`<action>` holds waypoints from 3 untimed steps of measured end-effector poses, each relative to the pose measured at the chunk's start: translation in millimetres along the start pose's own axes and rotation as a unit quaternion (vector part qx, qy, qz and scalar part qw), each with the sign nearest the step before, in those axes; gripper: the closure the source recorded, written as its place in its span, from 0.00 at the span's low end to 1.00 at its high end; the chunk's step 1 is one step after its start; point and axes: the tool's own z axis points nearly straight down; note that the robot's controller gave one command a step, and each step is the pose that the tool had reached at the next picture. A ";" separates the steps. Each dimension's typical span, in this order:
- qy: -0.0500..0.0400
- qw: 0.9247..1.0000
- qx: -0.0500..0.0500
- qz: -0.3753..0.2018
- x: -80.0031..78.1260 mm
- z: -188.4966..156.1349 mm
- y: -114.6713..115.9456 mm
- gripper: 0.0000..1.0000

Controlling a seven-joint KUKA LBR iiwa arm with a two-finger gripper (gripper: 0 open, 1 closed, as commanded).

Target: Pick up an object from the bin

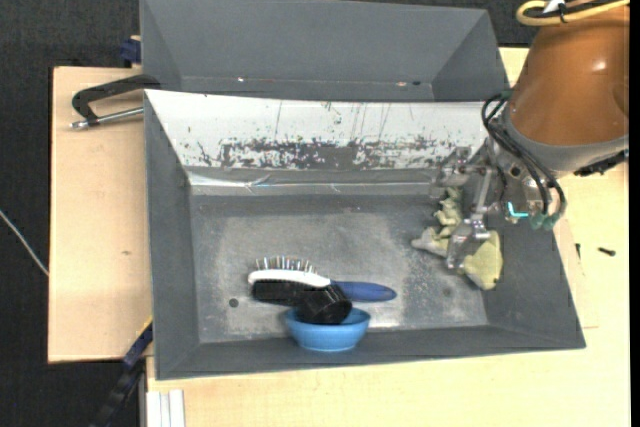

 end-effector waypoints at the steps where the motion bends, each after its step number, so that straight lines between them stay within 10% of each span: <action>1: -0.004 0.994 0.000 -0.106 -0.3 171.3 -38.3 0.00; 2: -0.009 0.995 -0.001 -0.104 -9.4 168.6 92.6 0.00; 3: -0.007 0.995 0.000 -0.102 -9.3 168.5 89.2 1.00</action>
Offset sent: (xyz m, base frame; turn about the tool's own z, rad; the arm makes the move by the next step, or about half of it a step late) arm -0.0018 -0.0384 -0.1709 -0.2142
